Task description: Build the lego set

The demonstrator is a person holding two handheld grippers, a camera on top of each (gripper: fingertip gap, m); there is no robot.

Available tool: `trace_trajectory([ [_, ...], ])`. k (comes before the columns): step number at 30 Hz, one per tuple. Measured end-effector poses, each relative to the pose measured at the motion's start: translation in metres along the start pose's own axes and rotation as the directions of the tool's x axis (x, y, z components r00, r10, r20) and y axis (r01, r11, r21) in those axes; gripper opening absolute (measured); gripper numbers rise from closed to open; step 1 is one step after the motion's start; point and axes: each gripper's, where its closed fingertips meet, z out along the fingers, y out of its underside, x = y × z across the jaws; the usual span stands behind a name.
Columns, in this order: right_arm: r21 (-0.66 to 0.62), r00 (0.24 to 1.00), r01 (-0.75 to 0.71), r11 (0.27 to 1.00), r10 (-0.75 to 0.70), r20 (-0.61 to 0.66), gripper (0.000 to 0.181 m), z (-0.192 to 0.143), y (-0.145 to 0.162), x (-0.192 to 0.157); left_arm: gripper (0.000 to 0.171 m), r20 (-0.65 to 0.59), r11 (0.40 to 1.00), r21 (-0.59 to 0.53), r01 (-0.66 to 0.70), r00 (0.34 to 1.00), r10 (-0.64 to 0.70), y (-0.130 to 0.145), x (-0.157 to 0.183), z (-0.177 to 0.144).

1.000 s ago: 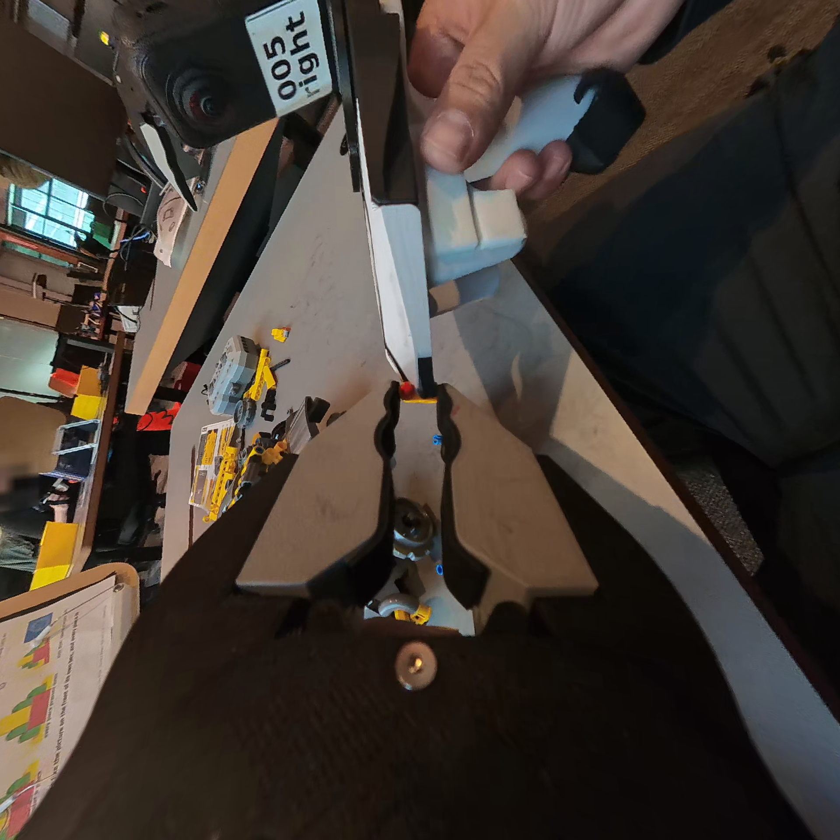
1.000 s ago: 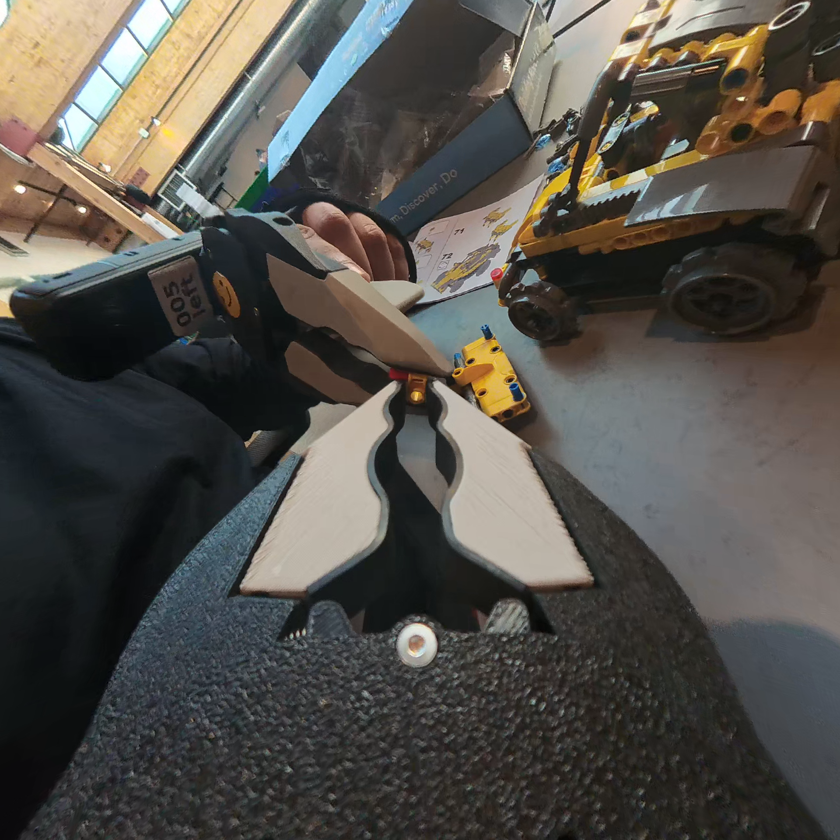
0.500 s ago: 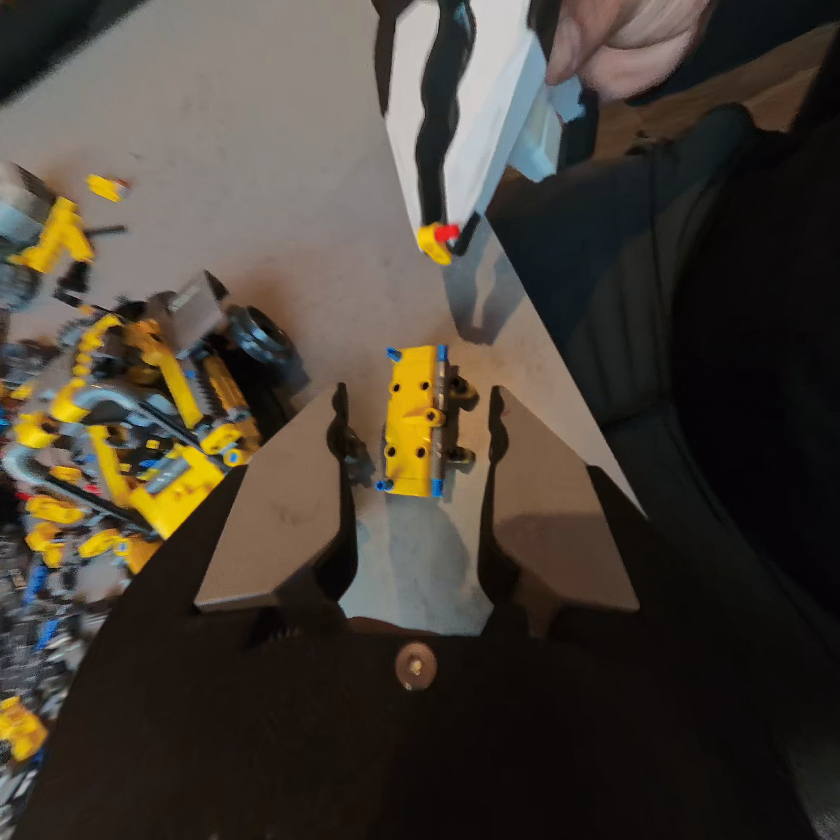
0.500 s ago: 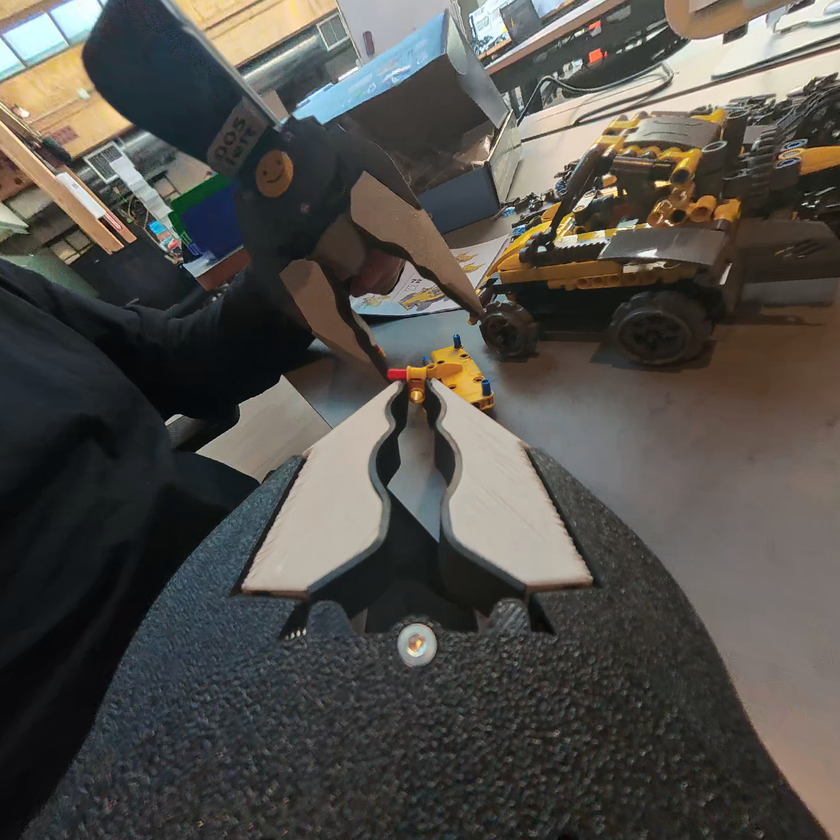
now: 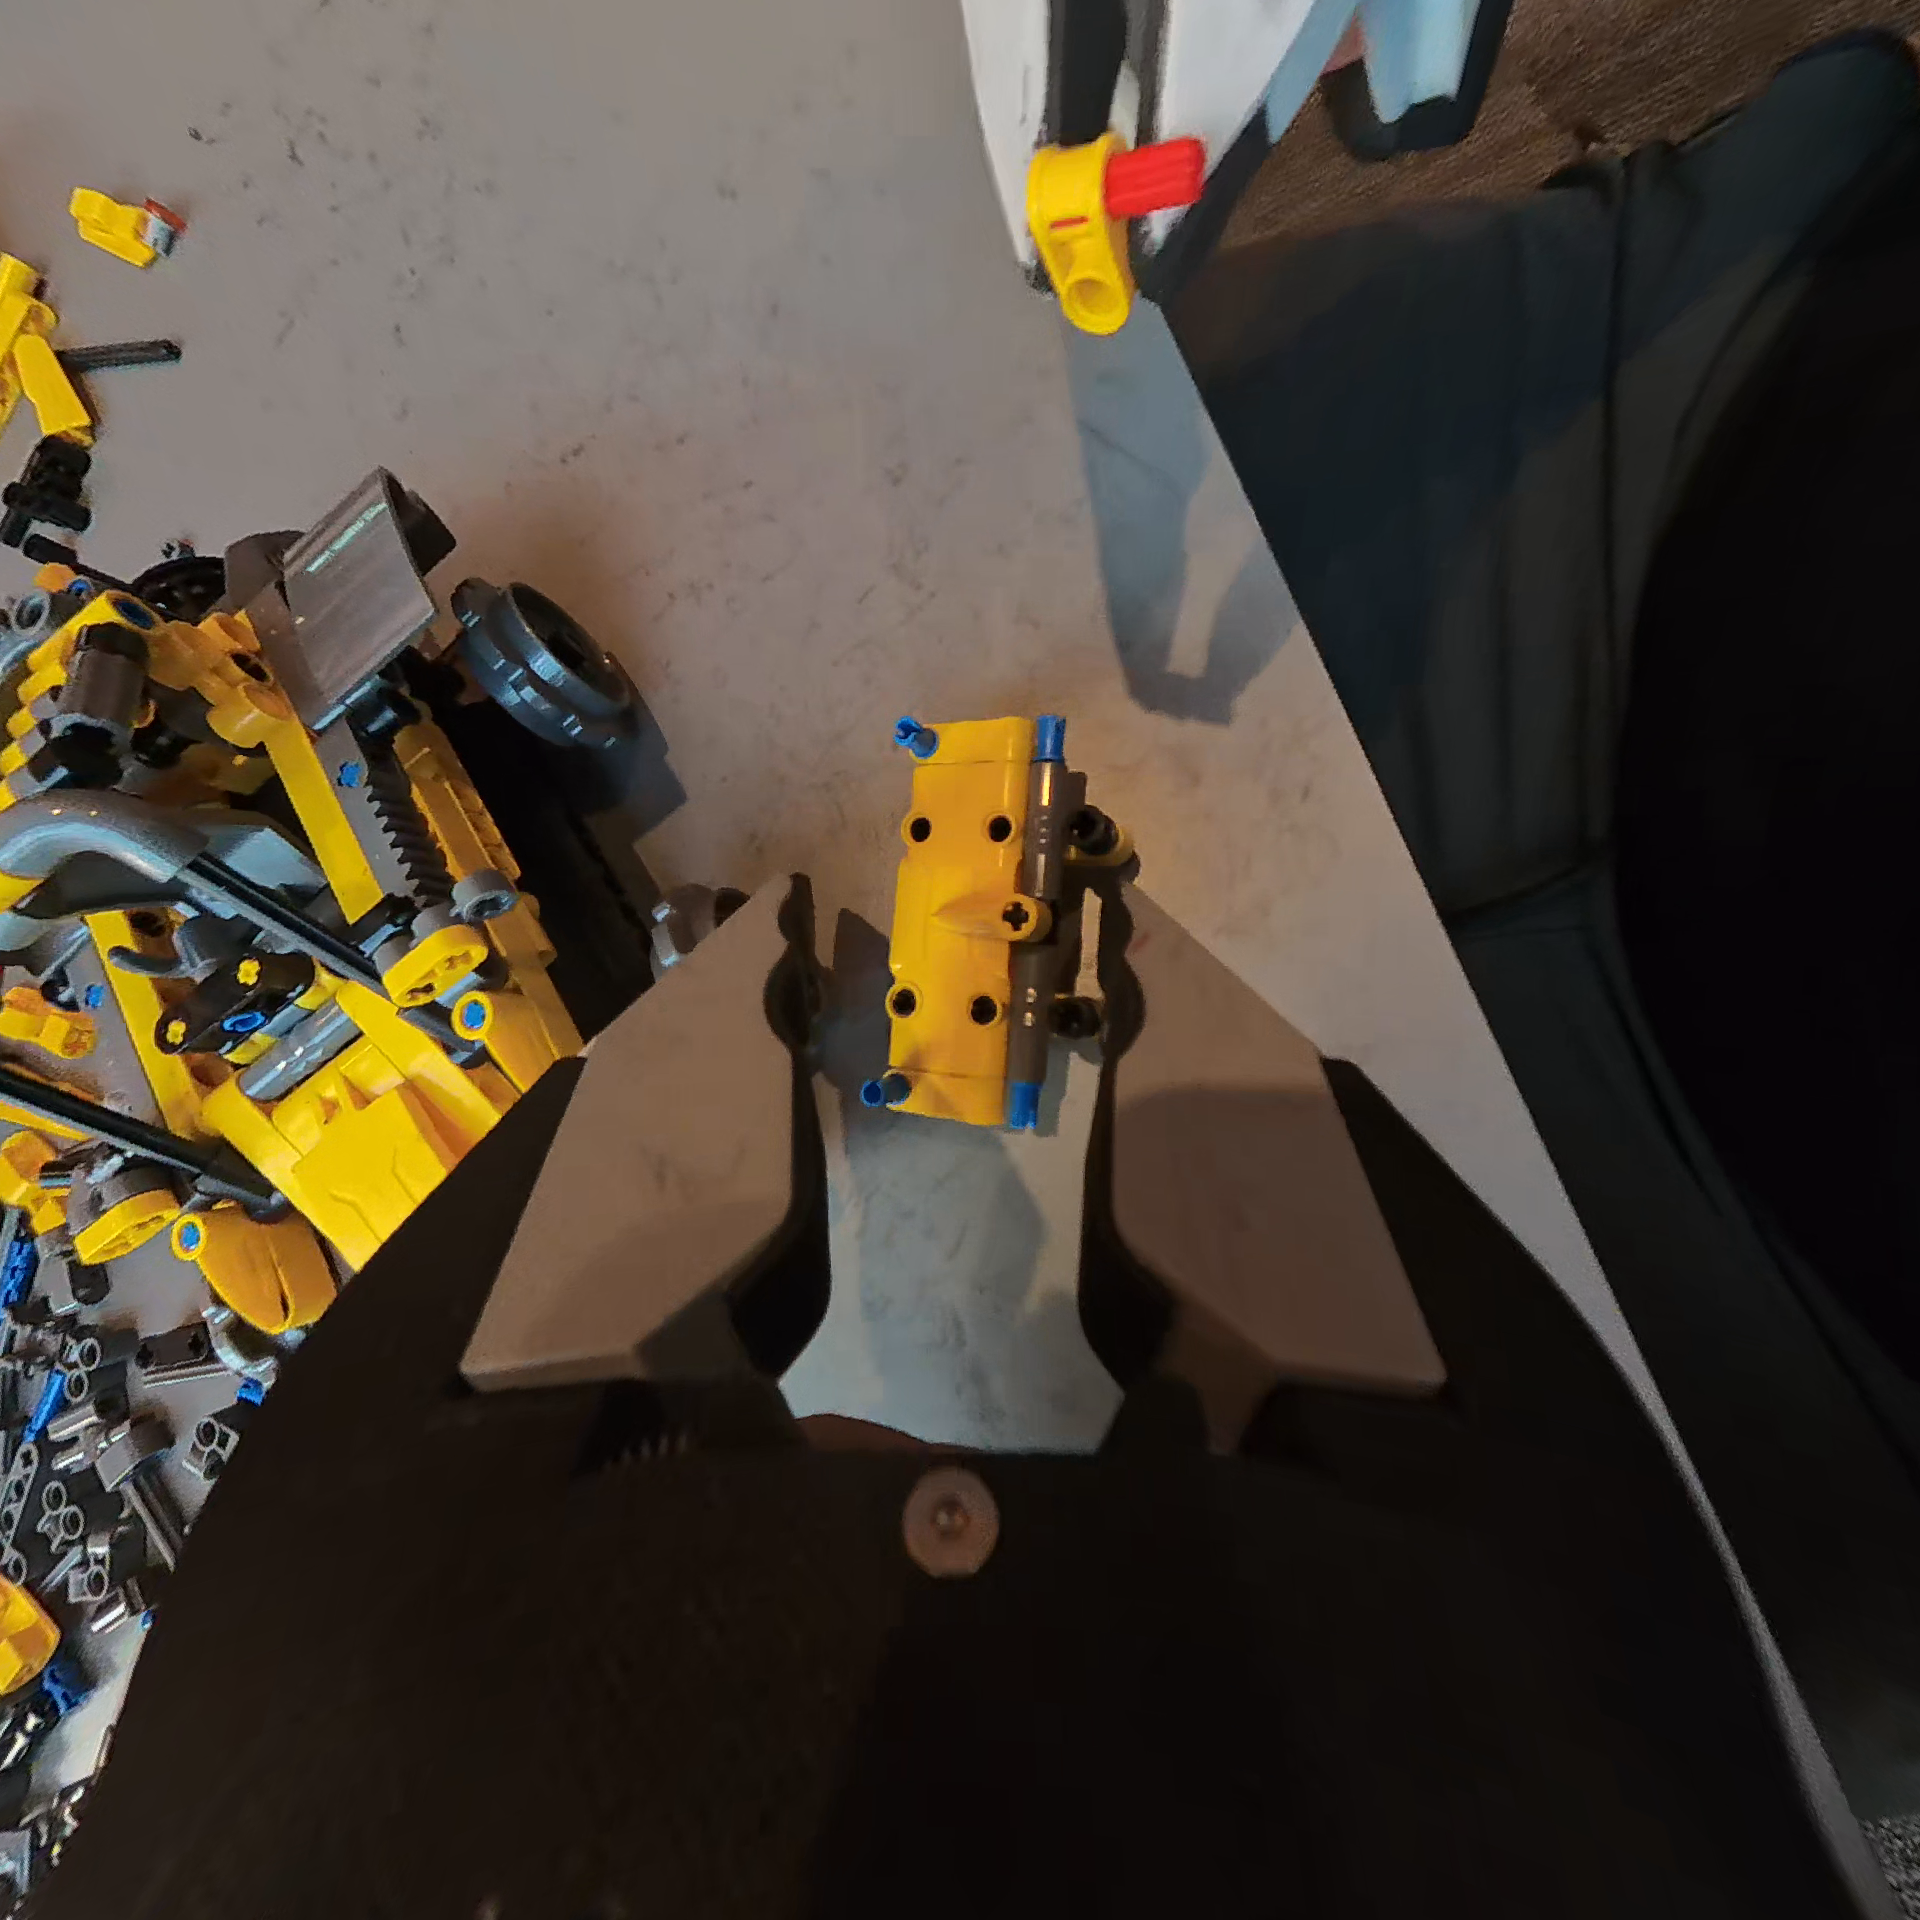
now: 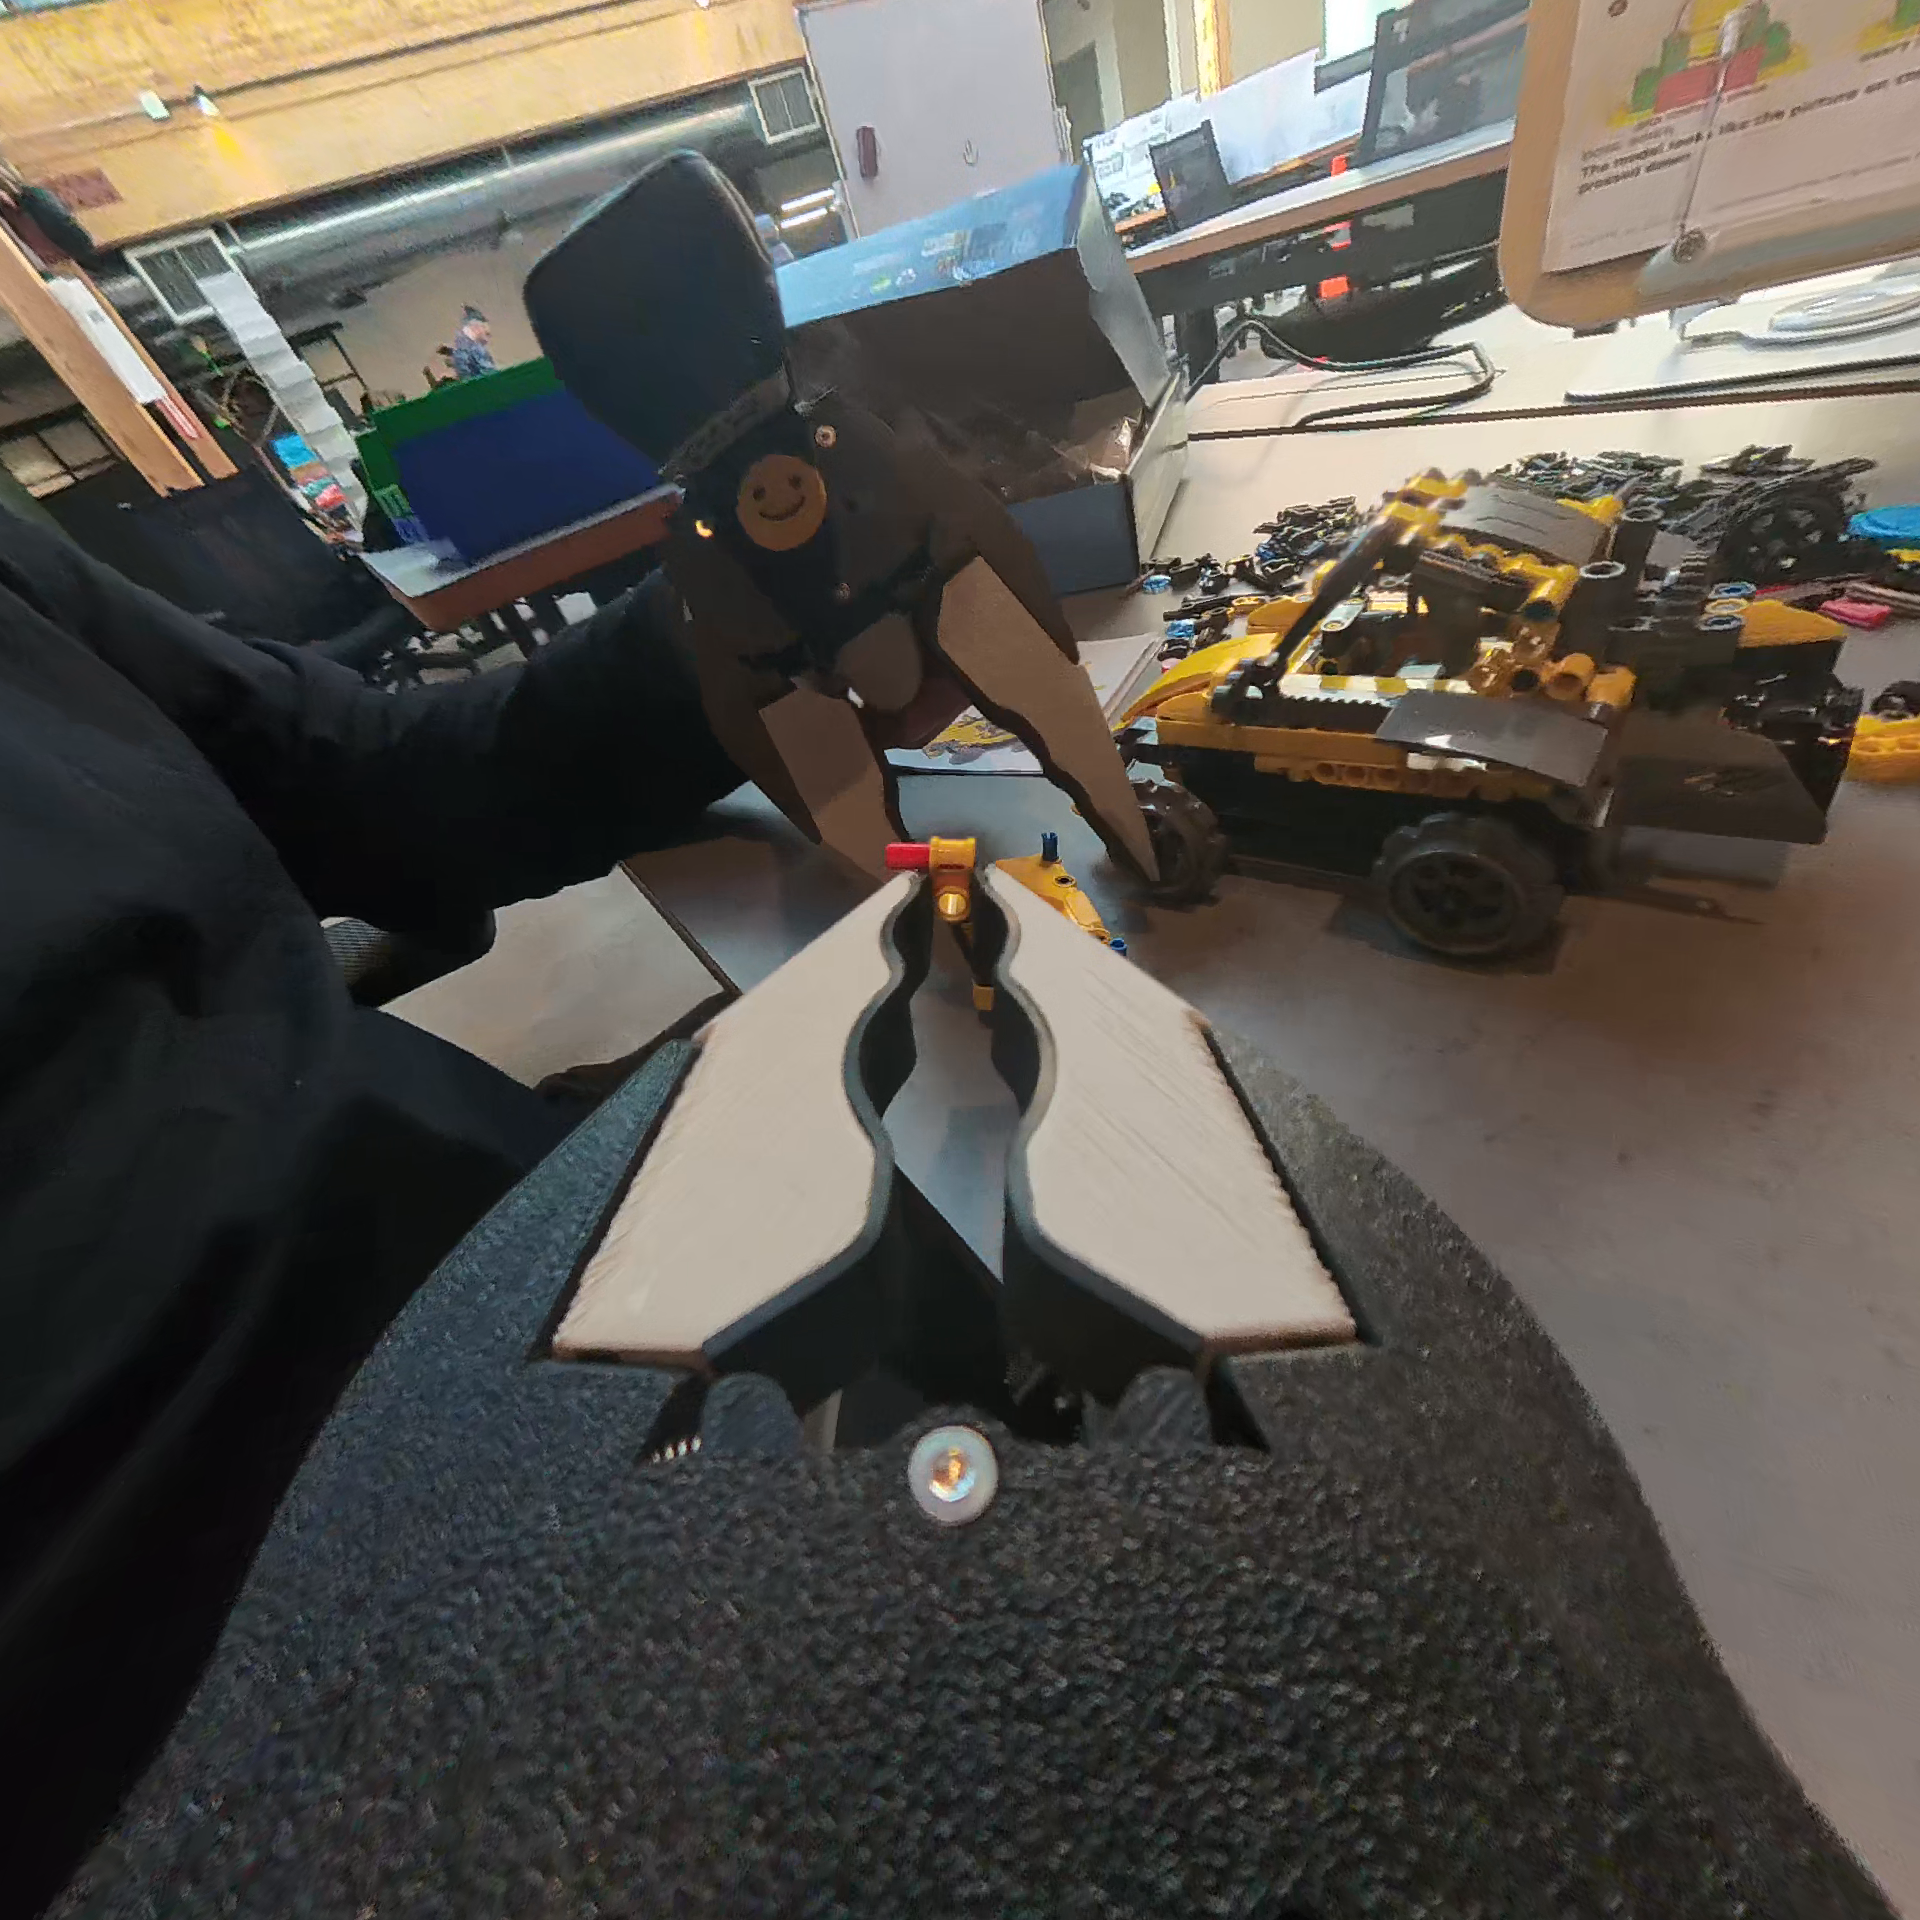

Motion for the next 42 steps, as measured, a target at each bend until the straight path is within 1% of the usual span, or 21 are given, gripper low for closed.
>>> trace_trajectory([
  [3, -0.005, 1.000, 0.020, 1.000, -0.020, -0.018, 0.007, 0.000, 0.000, -0.003, 0.050, -0.003, 1.000, -0.013, -0.004, 1.000, 0.004, 0.002, 0.001, 0.003],
  [7, -0.012, 0.999, 0.010, 1.000, -0.011, -0.041, 0.007, -0.002, 0.001, 0.001, 0.046, -0.018, 1.000, -0.009, 0.012, 1.000, -0.012, 0.001, 0.002, 0.005],
  [10, -0.056, 1.000, -0.027, 0.998, 0.026, -0.014, 0.008, 0.000, 0.008, 0.000, 0.036, -0.065, 0.999, -0.005, 0.045, 0.997, -0.045, 0.002, 0.006, 0.005],
  [13, -0.091, 0.999, -0.029, 0.995, 0.027, -0.024, 0.007, 0.005, 0.019, 0.003, 0.031, -0.094, 0.997, -0.005, 0.081, 0.992, -0.081, 0.002, 0.009, 0.007],
  [15, -0.135, 0.998, -0.007, 0.991, 0.000, -0.056, 0.007, 0.008, 0.030, 0.007, 0.031, -0.103, 0.995, -0.004, 0.095, 0.990, -0.095, 0.001, 0.009, 0.007],
  [17, -0.151, 0.997, 0.017, 0.988, -0.028, -0.068, 0.007, 0.009, 0.036, 0.006, 0.031, -0.102, 0.996, -0.007, 0.091, 0.991, -0.091, 0.002, 0.009, 0.007],
  [21, -0.139, 0.990, 0.084, 0.987, -0.099, -0.103, 0.007, 0.007, 0.033, 0.007, 0.031, -0.056, 1.000, -0.004, 0.027, 0.998, -0.027, -0.001, 0.008, 0.007],
  [24, -0.124, 0.982, 0.109, 0.986, -0.126, -0.140, 0.007, 0.004, 0.027, 0.010, 0.030, -0.057, 1.000, 0.003, 0.020, 0.998, -0.020, -0.002, 0.009, 0.008],
  [29, -0.050, 0.996, 0.007, 0.999, -0.012, -0.090, 0.007, 0.000, 0.023, 0.009, 0.031, -0.075, 0.998, 0.016, 0.053, 0.996, -0.052, -0.003, 0.010, 0.009],
  [31, -0.039, 0.997, -0.007, 0.999, 0.004, -0.078, 0.007, -0.002, 0.024, 0.009, 0.031, -0.087, 0.997, 0.013, 0.077, 0.993, -0.076, -0.003, 0.009, 0.010],
  [33, -0.038, 0.997, 0.013, 0.999, -0.016, -0.072, 0.007, -0.002, 0.024, 0.008, 0.039, -0.066, 0.997, 0.004, 0.074, 0.995, -0.073, -0.002, 0.006, 0.009],
  [34, -0.035, 0.997, 0.033, 0.999, -0.035, -0.072, 0.007, -0.002, 0.023, 0.007, 0.040, -0.057, 0.998, -0.002, 0.065, 0.996, -0.065, -0.001, 0.005, 0.008],
  [36, -0.030, 0.995, 0.069, 0.997, -0.071, -0.066, 0.007, -0.001, 0.023, 0.004, 0.042, -0.067, 0.998, -0.006, 0.067, 0.995, -0.068, 0.000, 0.006, 0.007],
  [38, -0.034, 0.994, 0.091, 0.995, -0.093, -0.064, 0.007, 0.000, 0.024, 0.003, 0.048, -0.080, 0.996, -0.008, 0.094, 0.992, -0.094, 0.001, 0.006, 0.005],
  [40, -0.044, 0.992, 0.104, 0.994, -0.107, -0.072, 0.007, 0.001, 0.027, 0.004, 0.045, -0.104, 0.991, 0.006, 0.135, 0.986, -0.134, 0.000, 0.005, 0.002],
  [42, -0.045, 0.993, 0.100, 0.994, -0.102, -0.052, 0.007, 0.003, 0.029, 0.002, 0.043, -0.139, 0.986, -0.003, 0.169, 0.976, -0.168, 0.002, 0.007, 0.003],
])
